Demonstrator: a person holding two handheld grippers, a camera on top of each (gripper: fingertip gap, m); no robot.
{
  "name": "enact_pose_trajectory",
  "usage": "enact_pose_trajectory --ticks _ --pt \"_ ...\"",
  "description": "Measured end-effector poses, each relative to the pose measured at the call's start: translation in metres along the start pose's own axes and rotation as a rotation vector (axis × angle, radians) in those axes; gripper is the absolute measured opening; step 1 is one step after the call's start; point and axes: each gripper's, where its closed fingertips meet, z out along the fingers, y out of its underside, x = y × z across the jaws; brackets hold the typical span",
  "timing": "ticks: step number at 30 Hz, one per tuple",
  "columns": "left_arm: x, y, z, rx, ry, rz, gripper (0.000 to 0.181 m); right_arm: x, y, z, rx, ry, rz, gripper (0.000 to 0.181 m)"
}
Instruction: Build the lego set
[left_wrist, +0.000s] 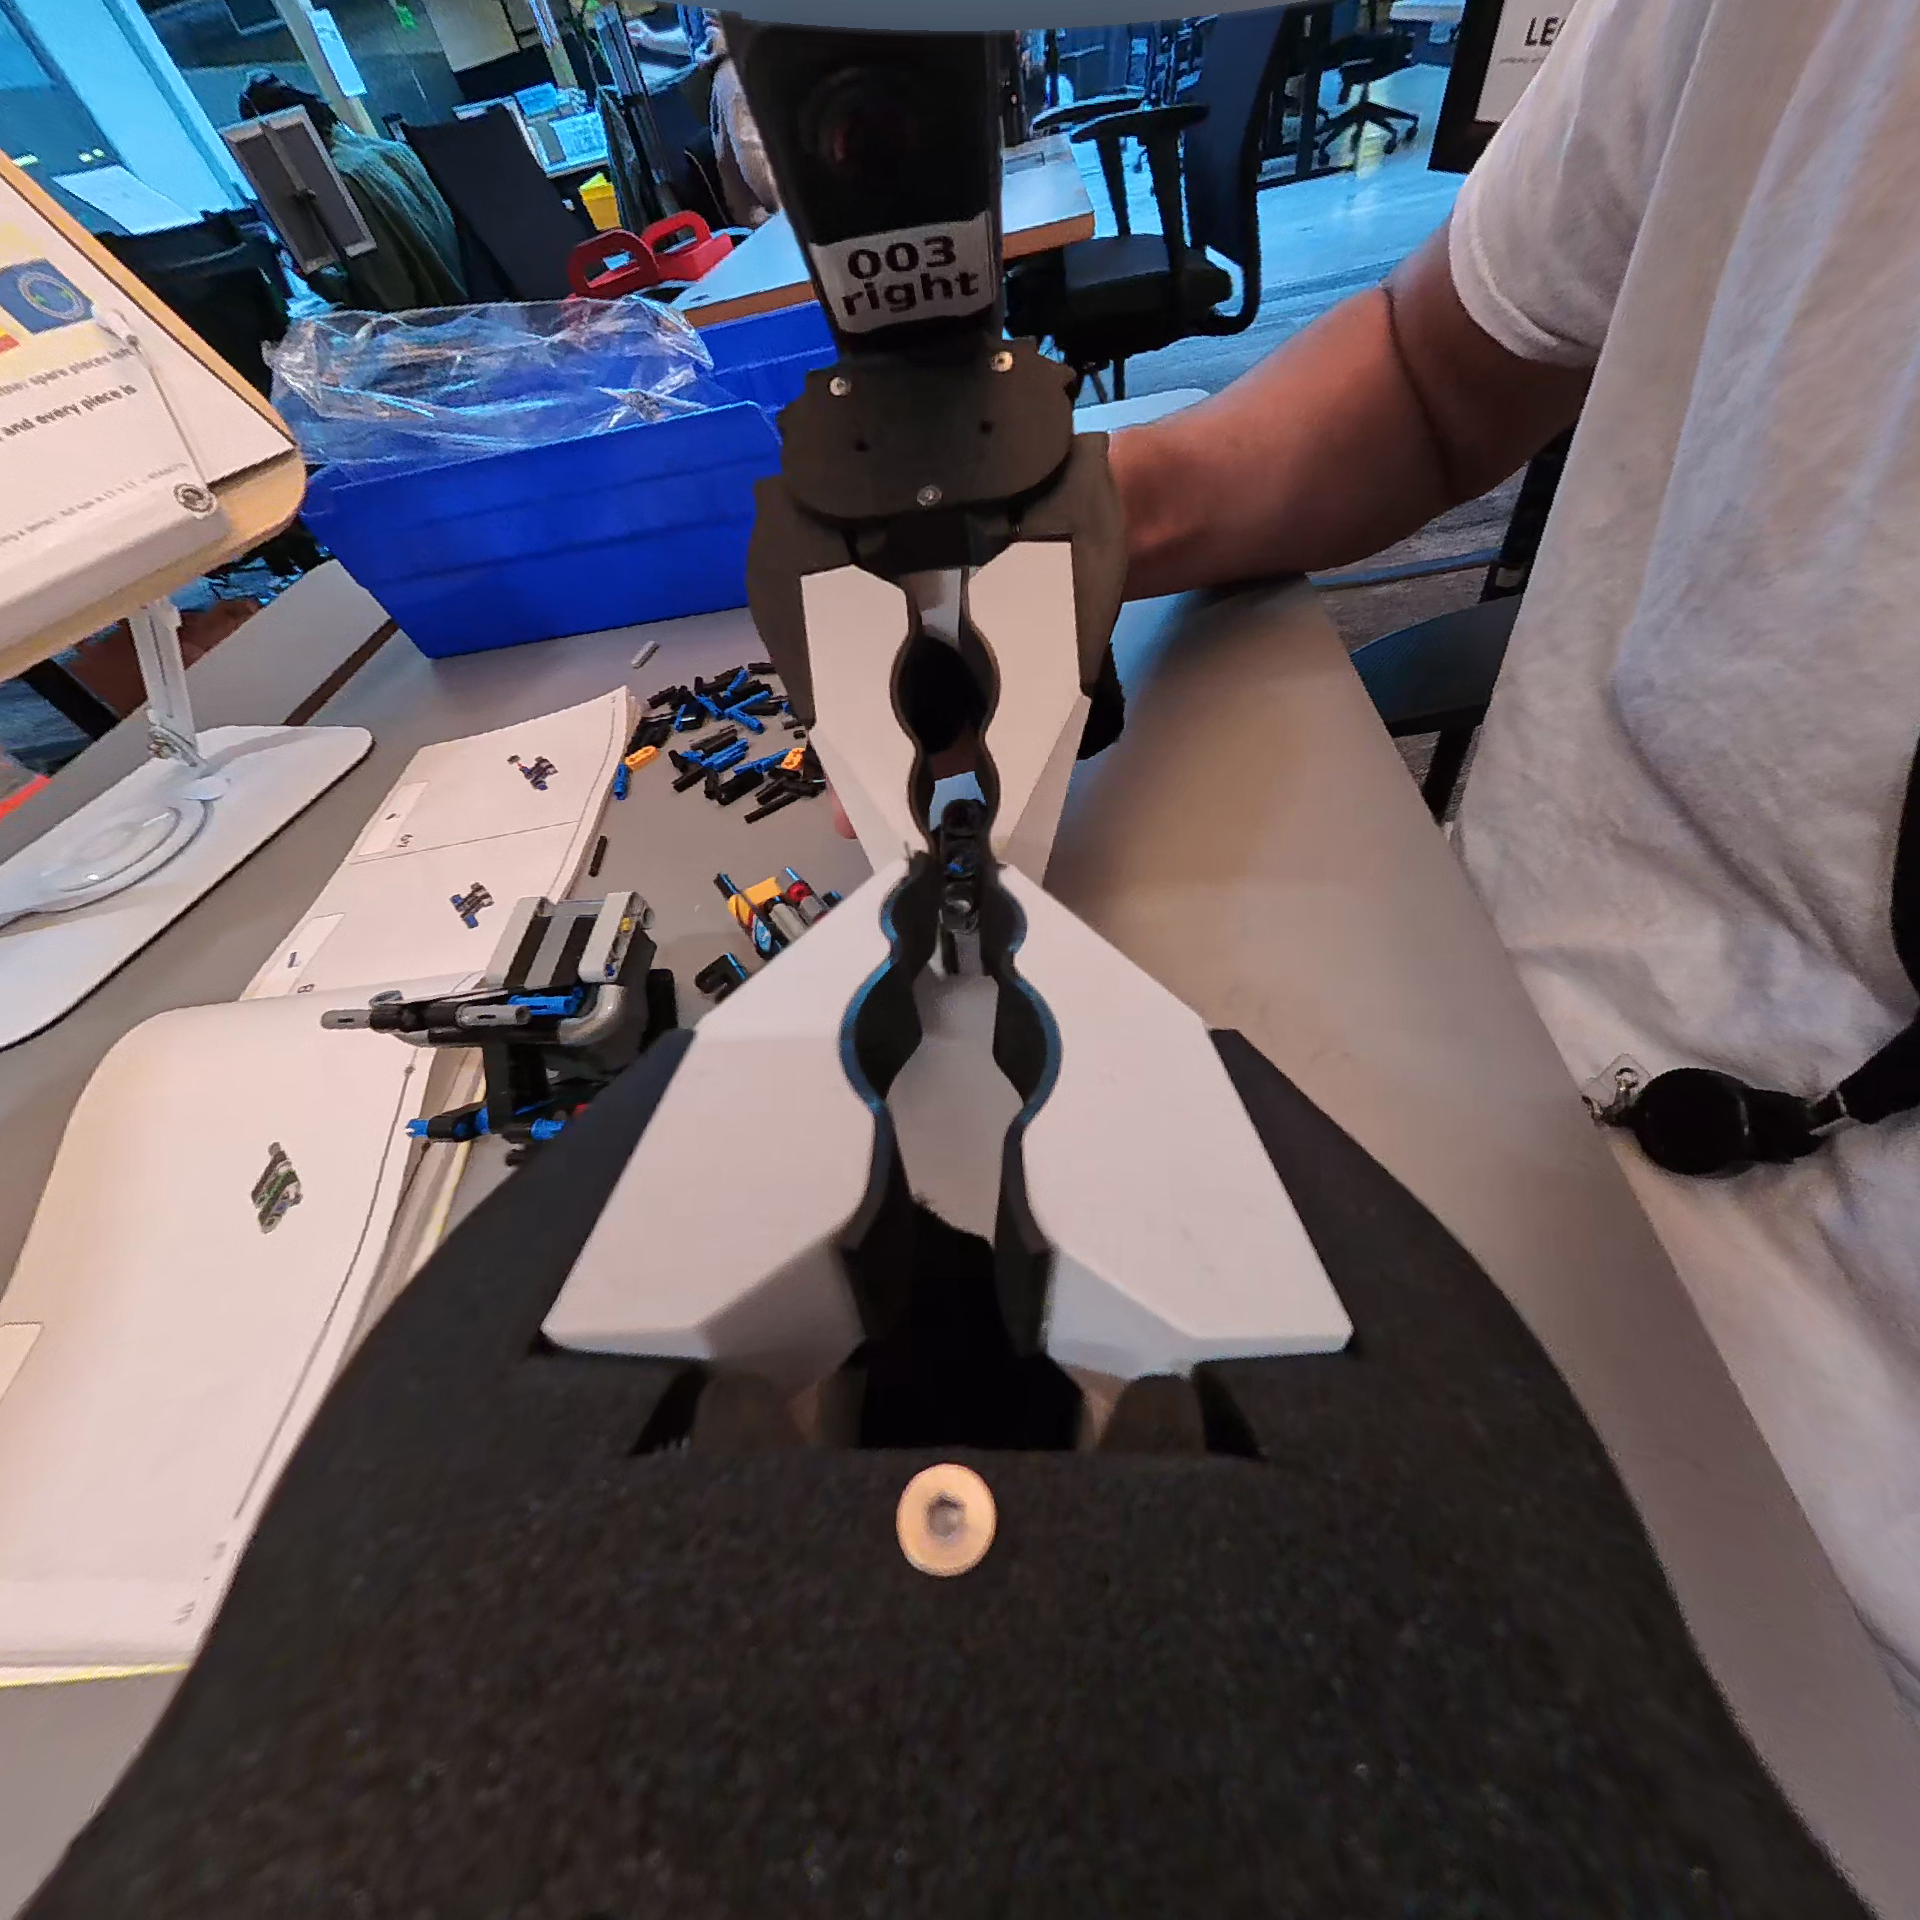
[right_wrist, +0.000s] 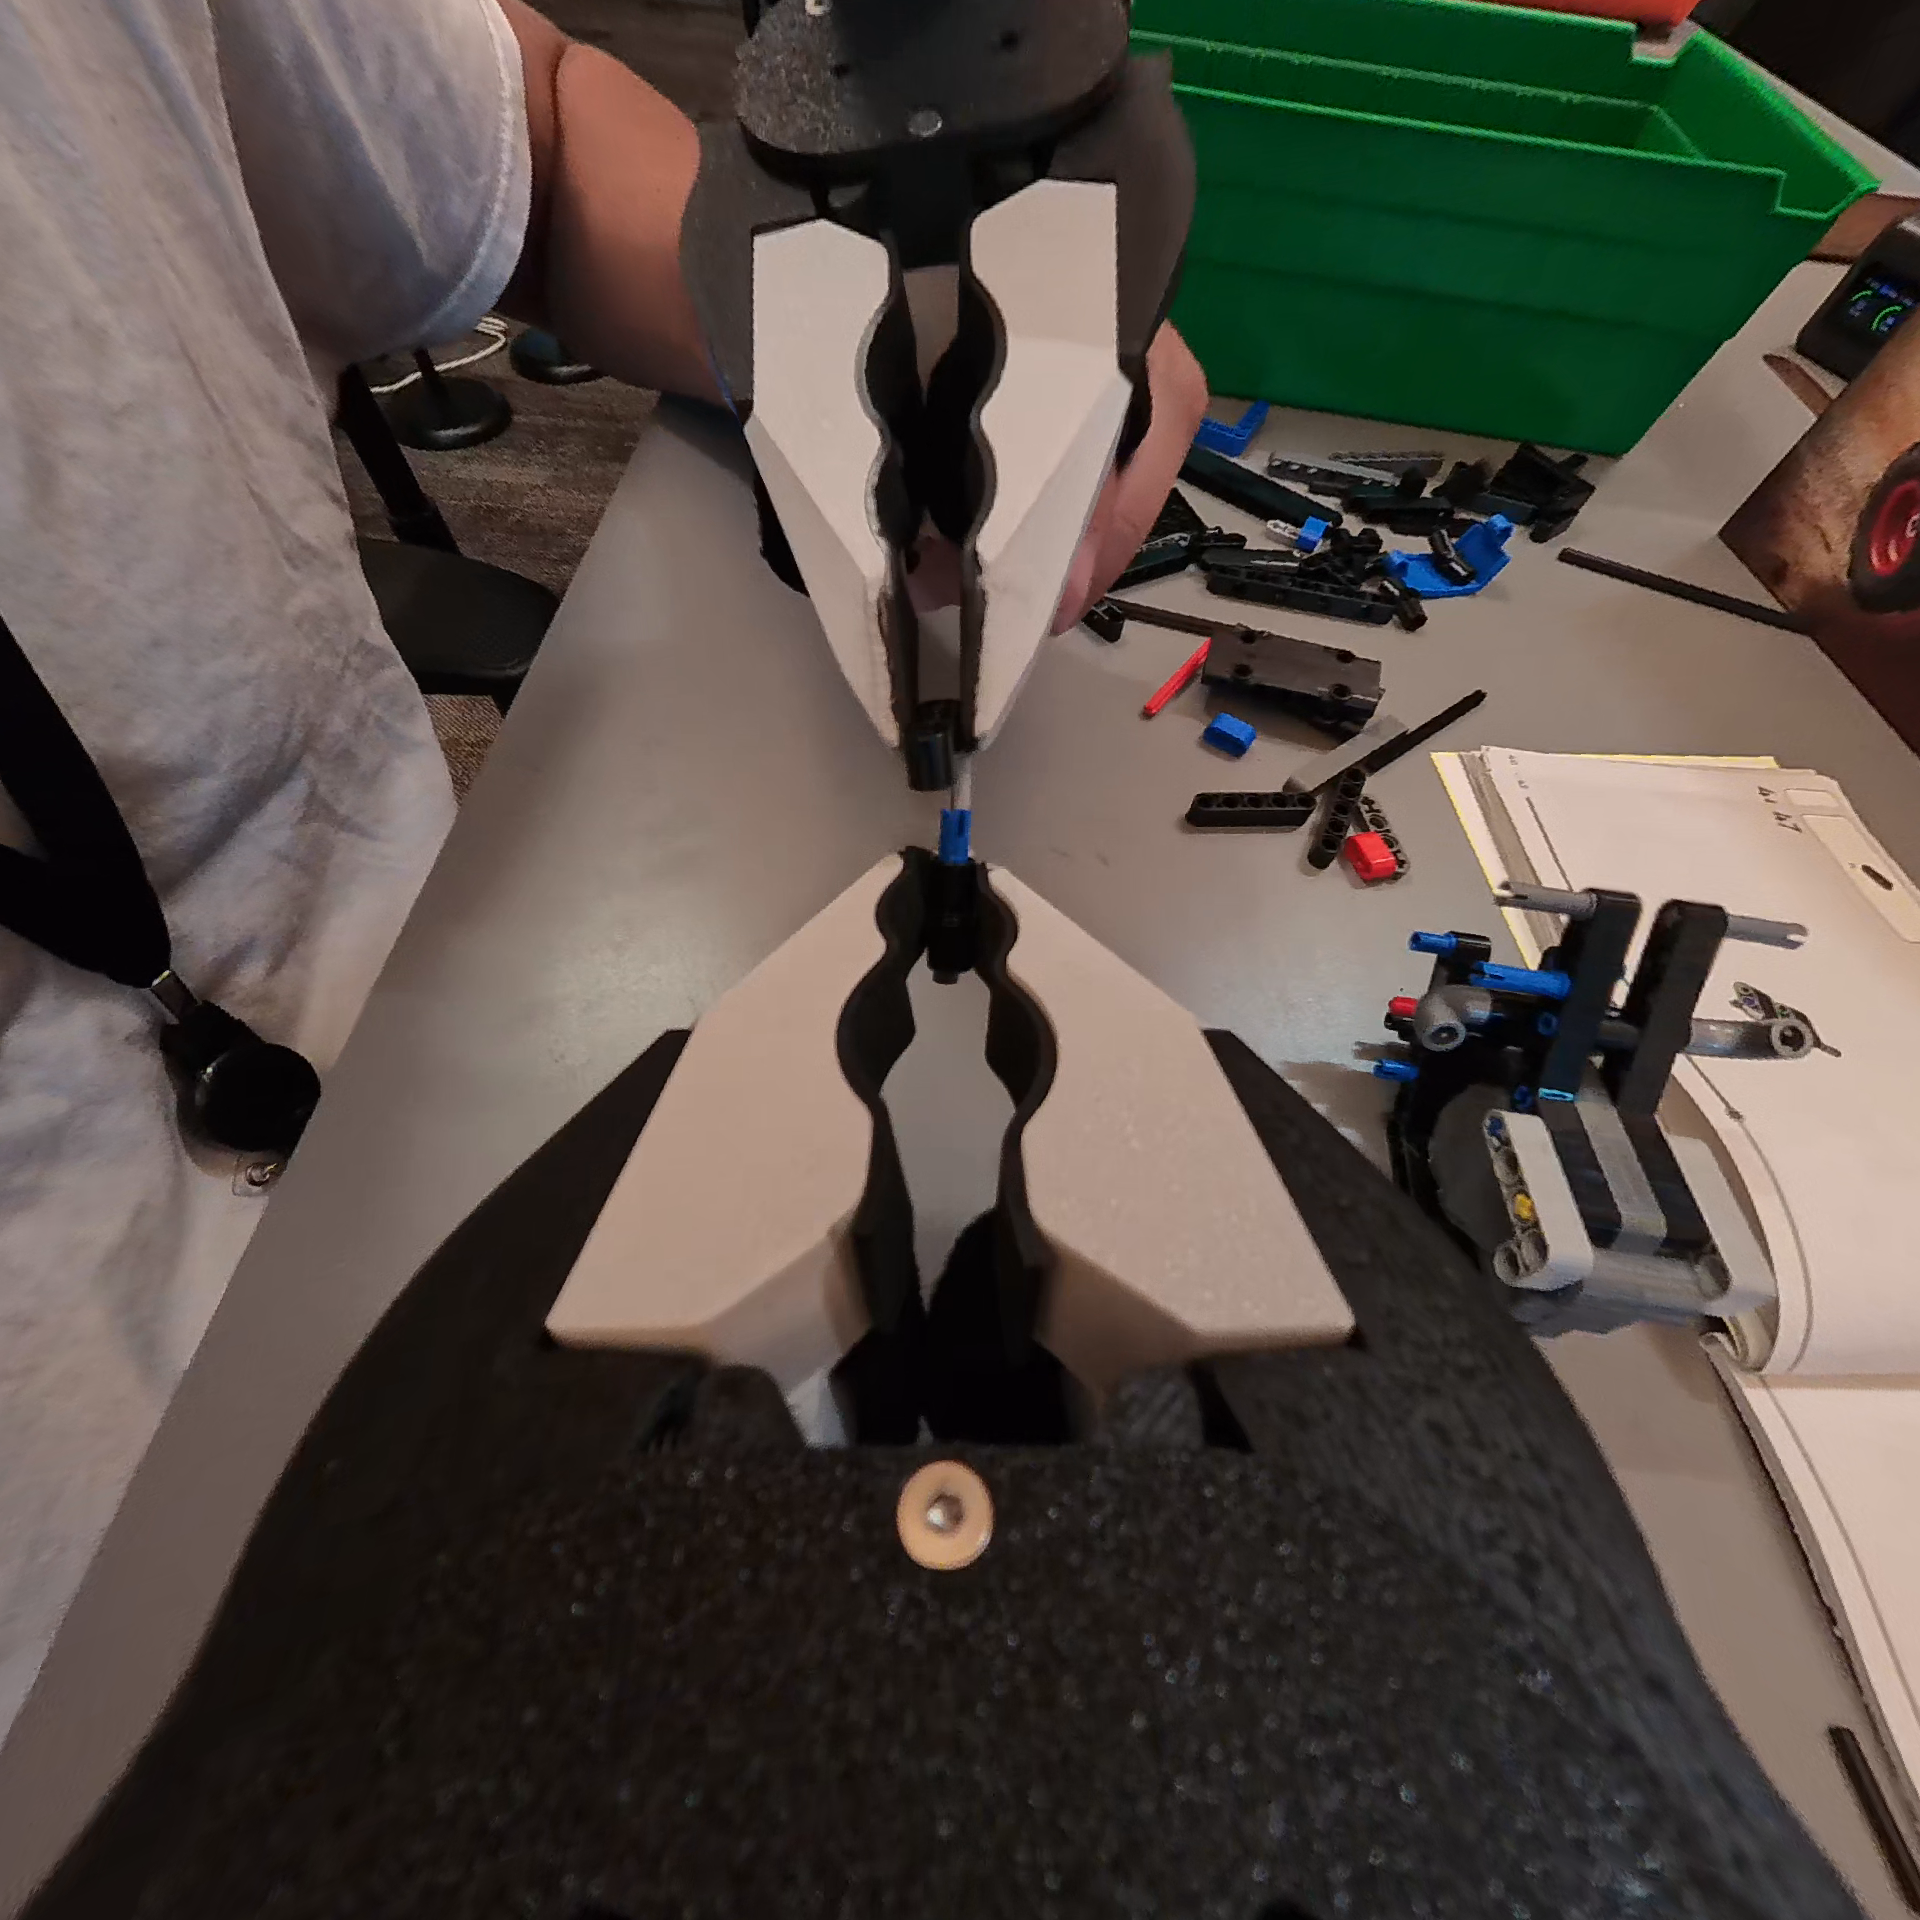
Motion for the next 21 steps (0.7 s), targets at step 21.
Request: enact_pose_trajectory --ticks 21 --pt "0.001 -0.008 -0.001 0.101 0.03 -0.14 0.006 -0.003 -0.01 -0.005 0.054 -0.02 0.021 0.006"
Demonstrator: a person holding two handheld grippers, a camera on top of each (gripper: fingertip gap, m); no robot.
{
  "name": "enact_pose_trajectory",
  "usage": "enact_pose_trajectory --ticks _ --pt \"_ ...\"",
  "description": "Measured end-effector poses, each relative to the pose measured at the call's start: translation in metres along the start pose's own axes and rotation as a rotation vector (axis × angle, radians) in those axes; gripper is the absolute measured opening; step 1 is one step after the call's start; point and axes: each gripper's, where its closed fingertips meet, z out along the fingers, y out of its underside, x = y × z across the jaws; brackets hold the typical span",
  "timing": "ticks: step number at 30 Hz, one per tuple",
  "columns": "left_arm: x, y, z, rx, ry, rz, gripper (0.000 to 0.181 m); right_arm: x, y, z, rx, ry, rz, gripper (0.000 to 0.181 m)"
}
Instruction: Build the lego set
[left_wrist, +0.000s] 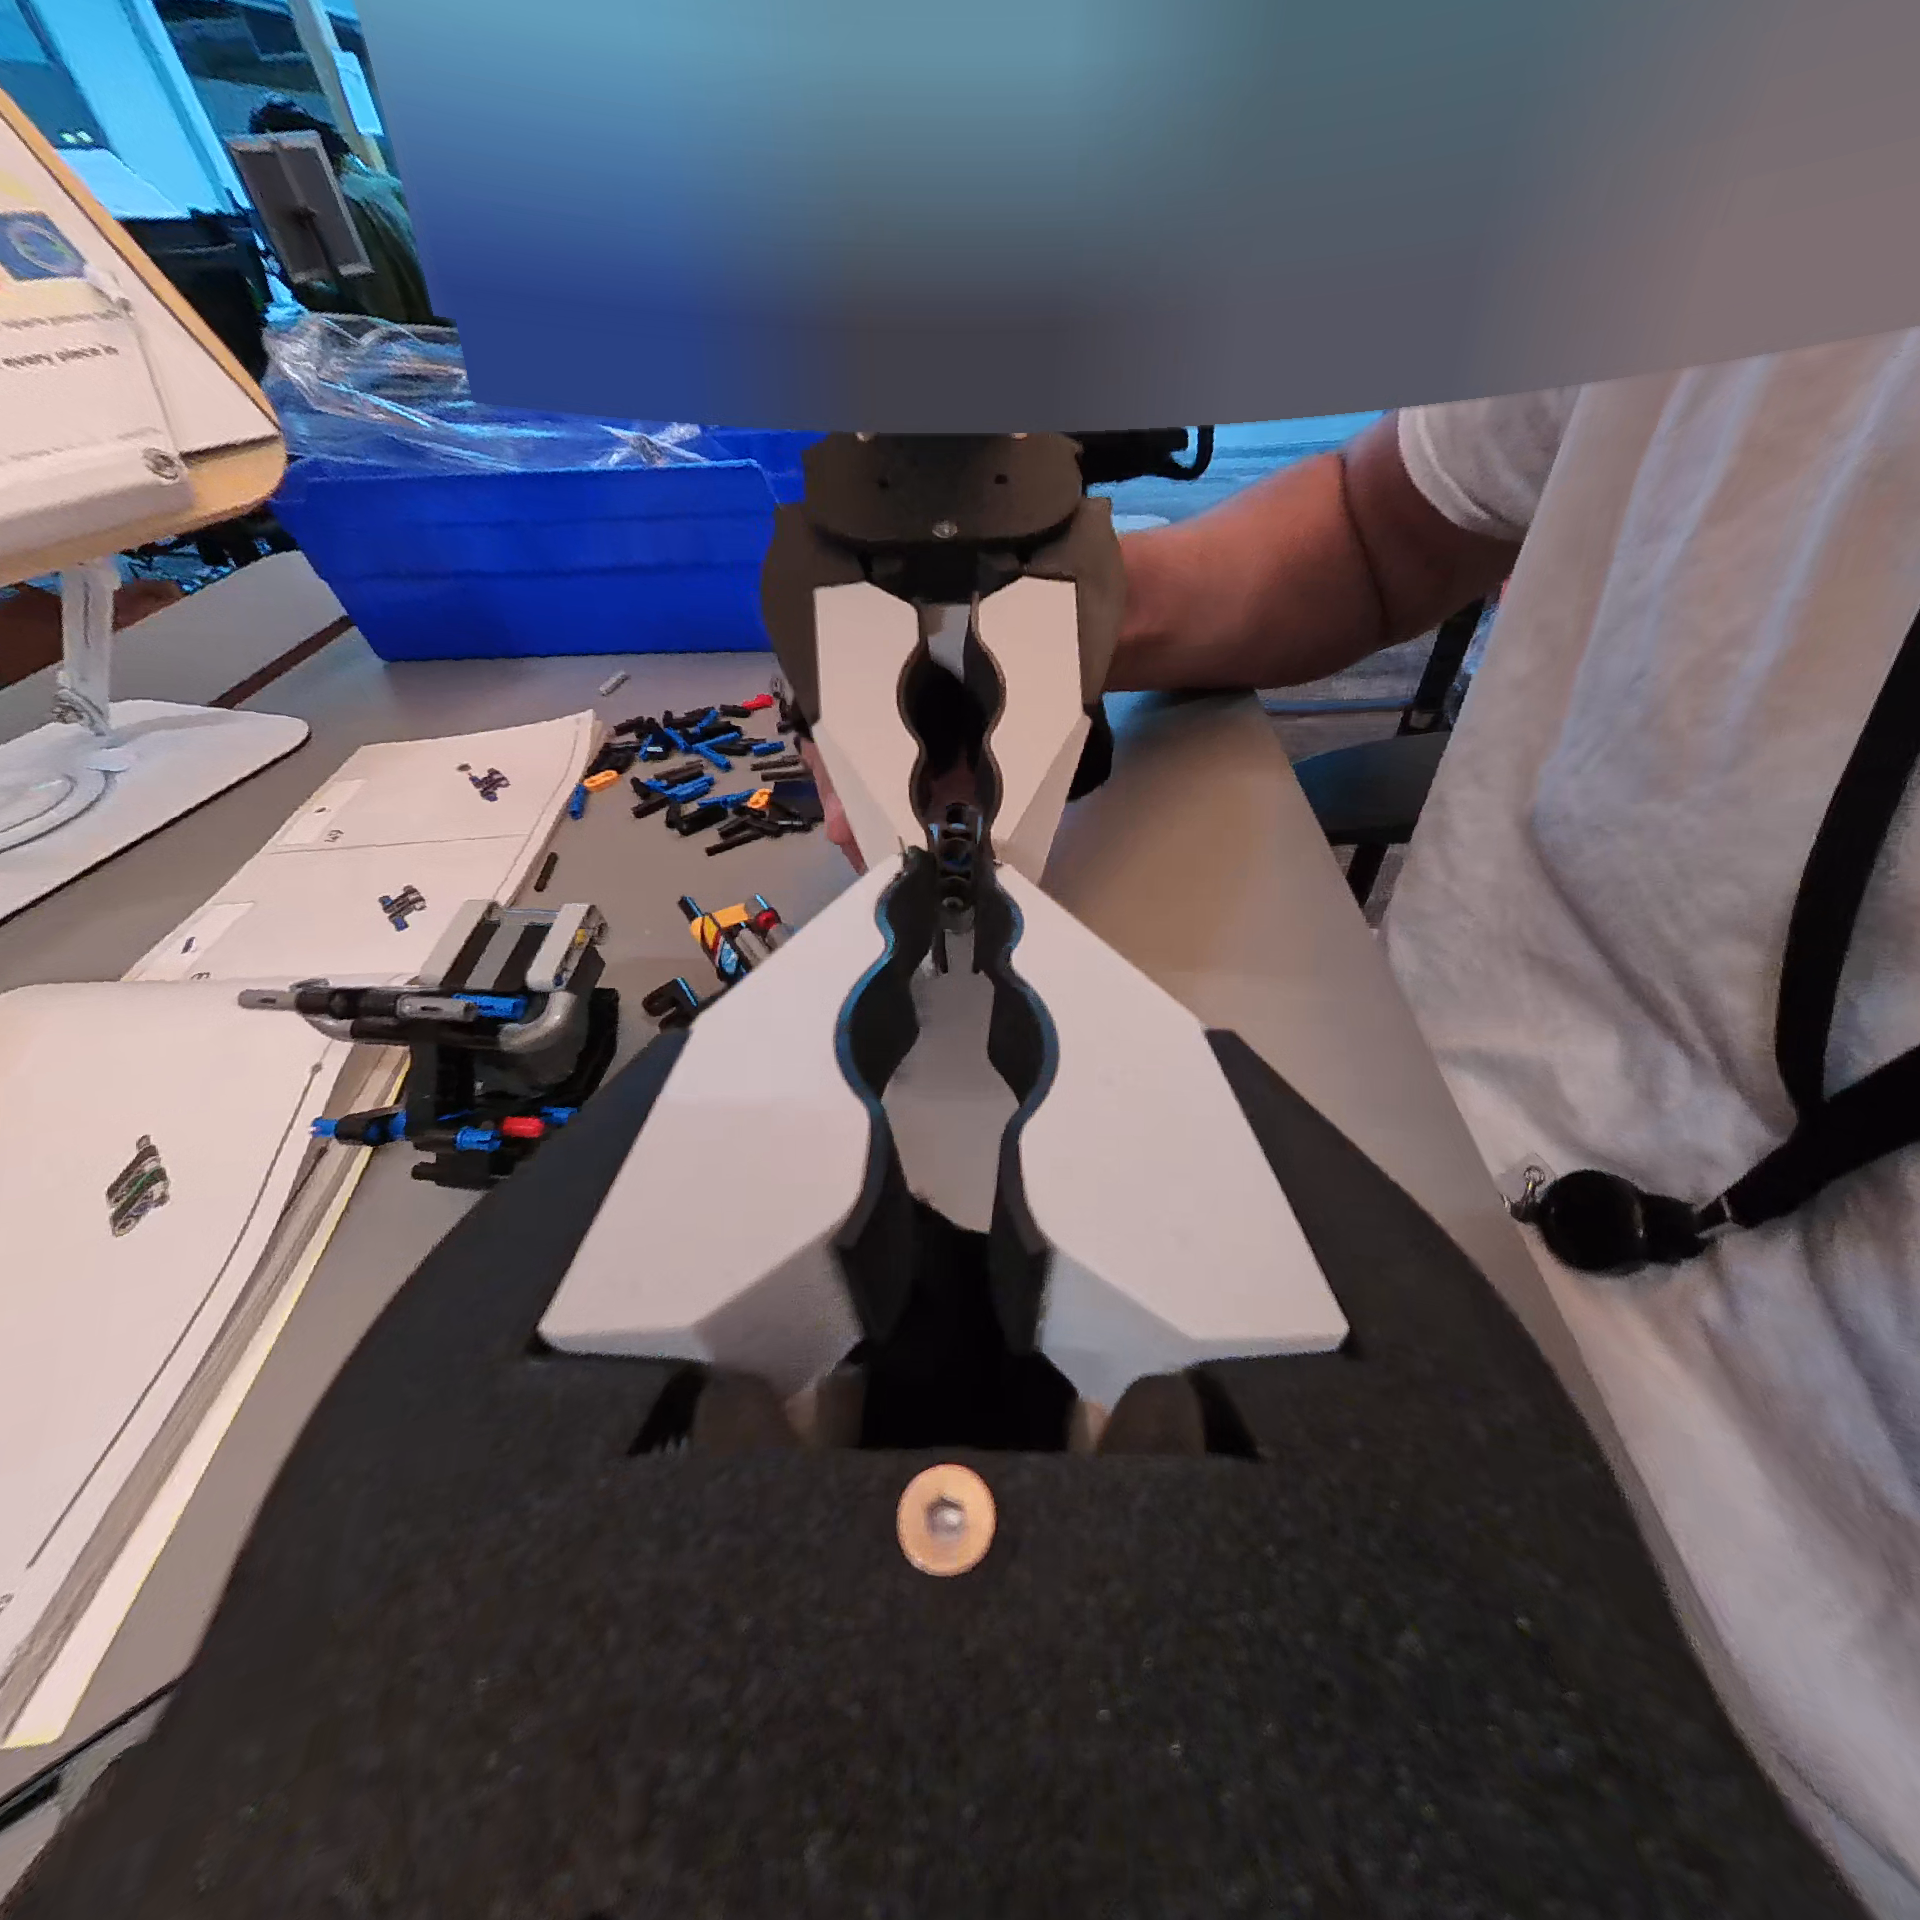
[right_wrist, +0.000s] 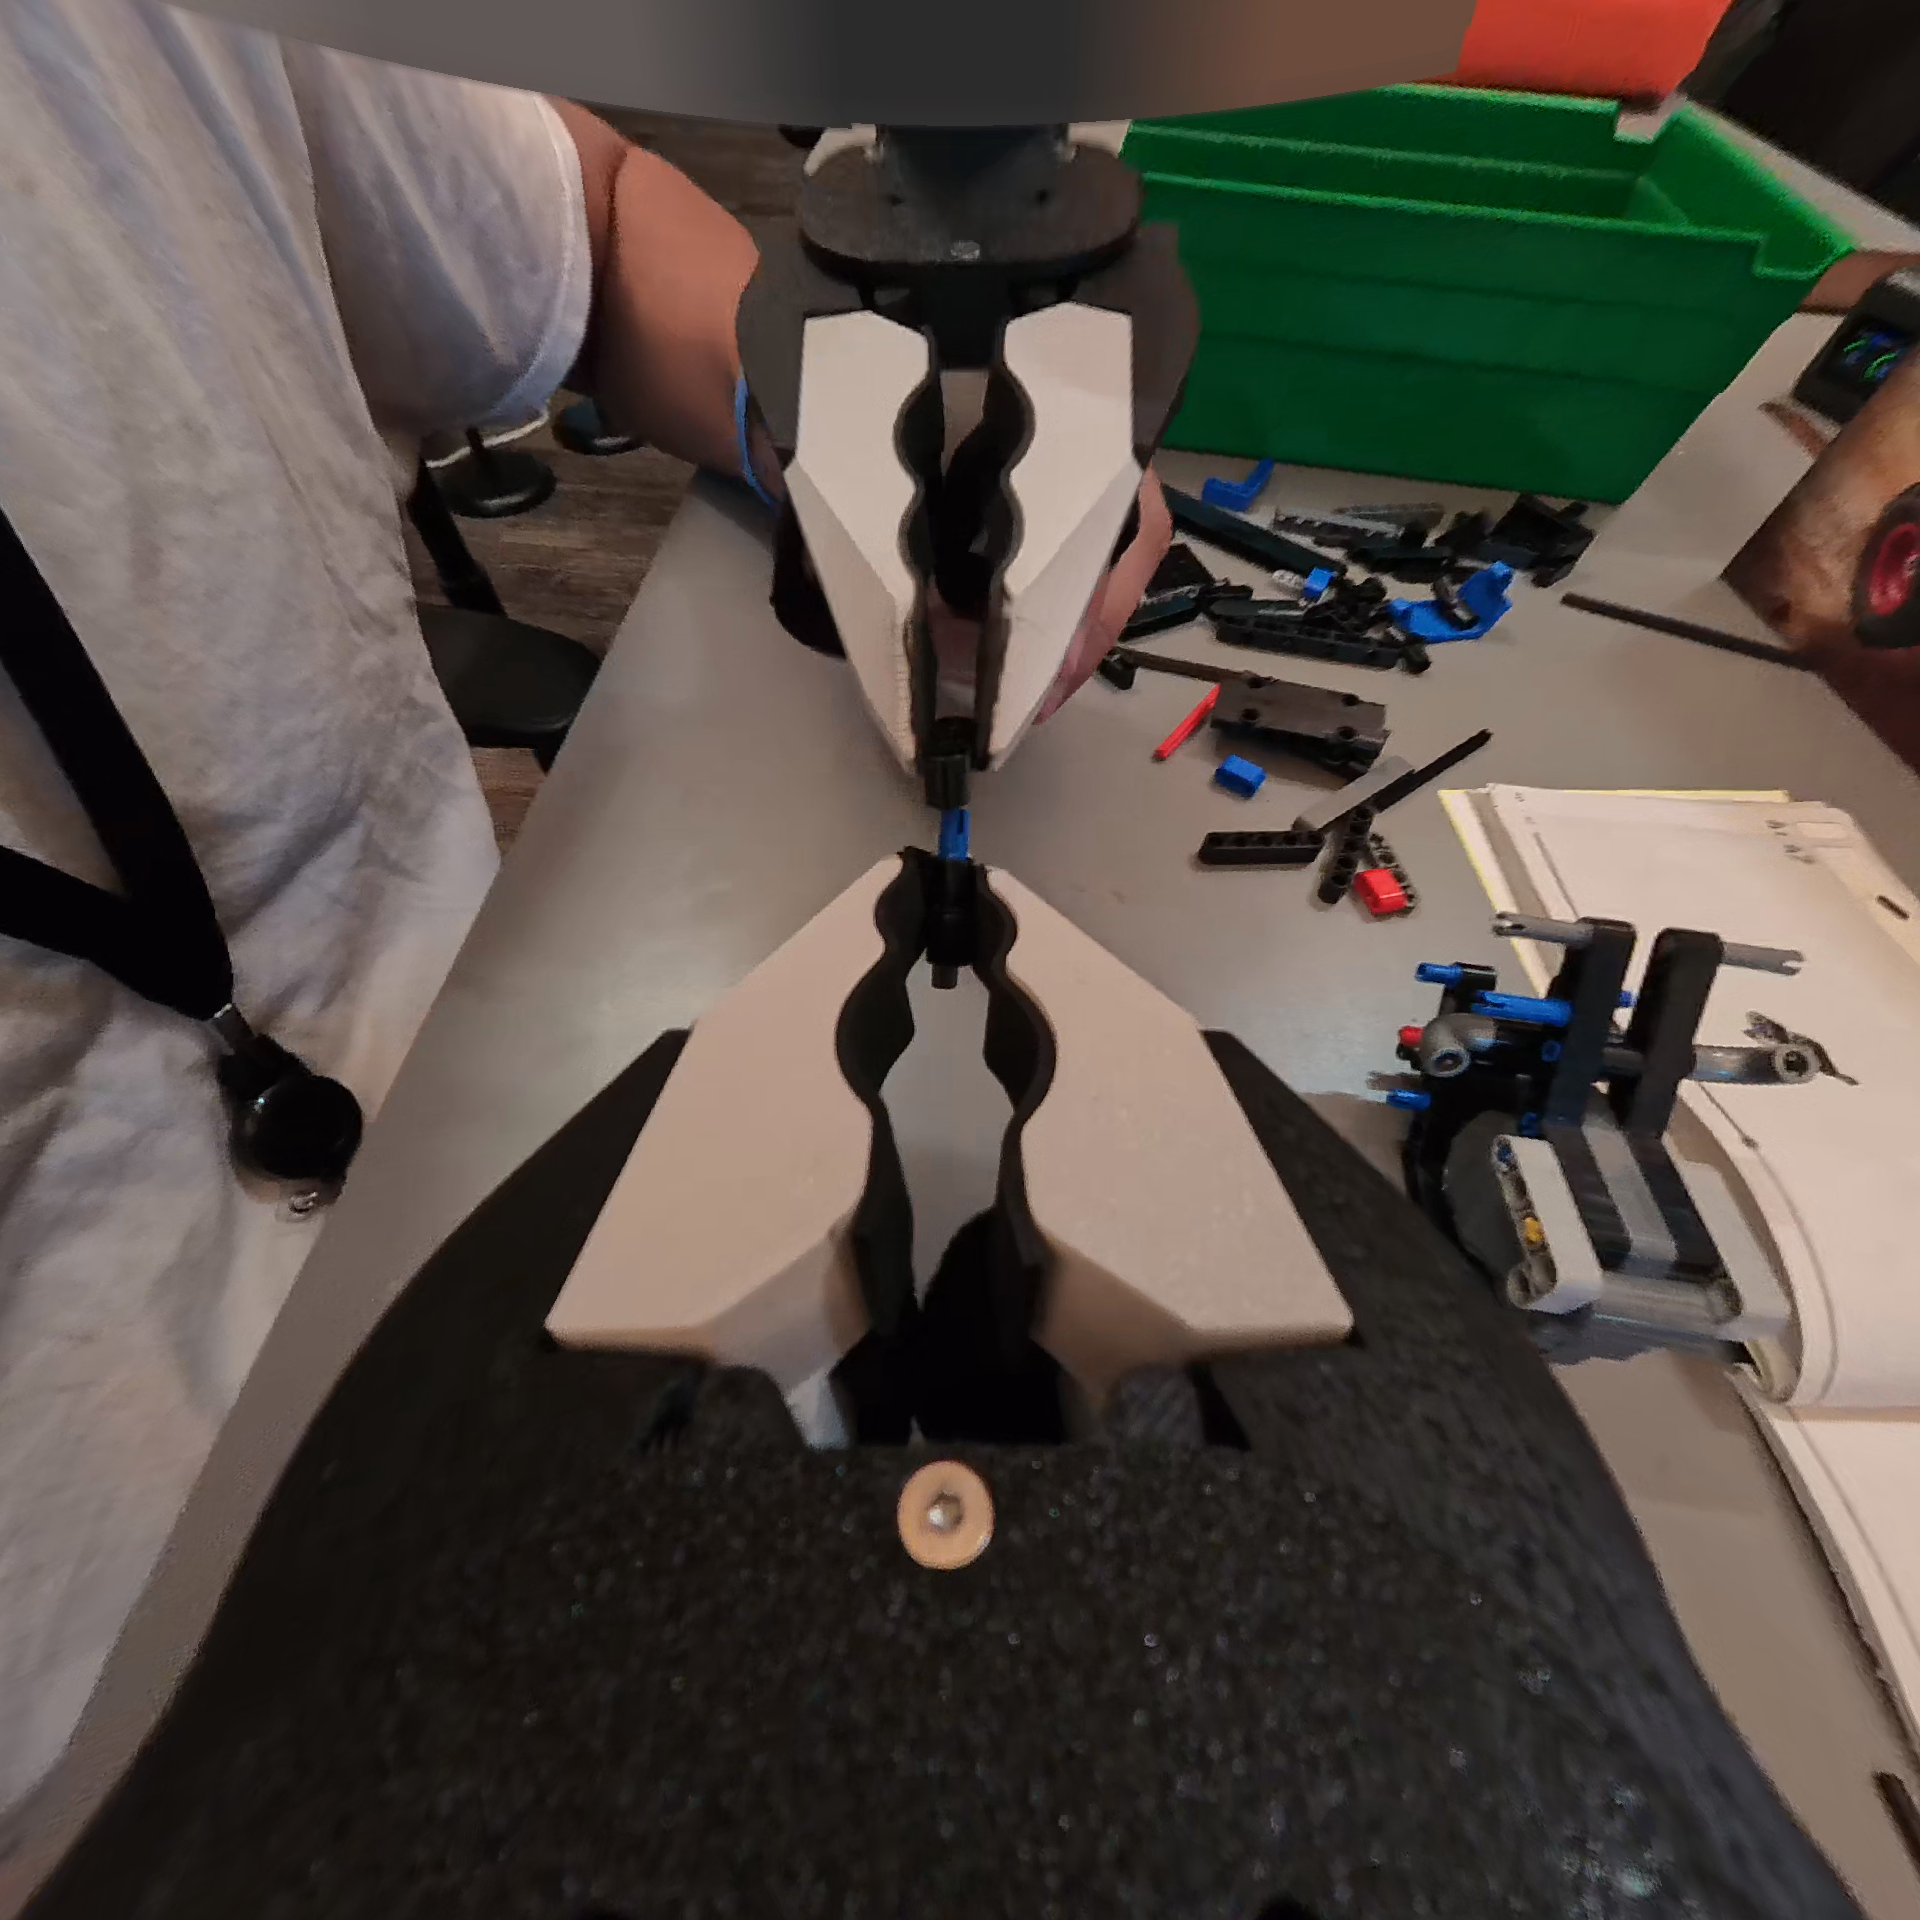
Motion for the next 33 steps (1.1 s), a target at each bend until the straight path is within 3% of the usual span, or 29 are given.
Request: enact_pose_trajectory --ticks 7,16,25,33 --pt "-0.002 -0.003 0.001 0.06 0.002 -0.074 0.006 0.001 -0.003 -0.003 0.016 -0.001 0.029 0.006" --pt "-0.007 -0.011 -0.001 0.155 0.038 -0.212 0.006 0.001 -0.012 -0.005 0.087 -0.081 0.223 0.006" --pt "-0.03 -0.025 -0.009 0.326 0.01 -0.449 0.006 0.017 -0.031 -0.004 0.245 -0.04 0.49 0.006" --pt "-0.029 -0.039 -0.011 0.483 0.126 -0.621 0.006 0.017 -0.046 -0.005 0.364 -0.03 0.54 0.006"
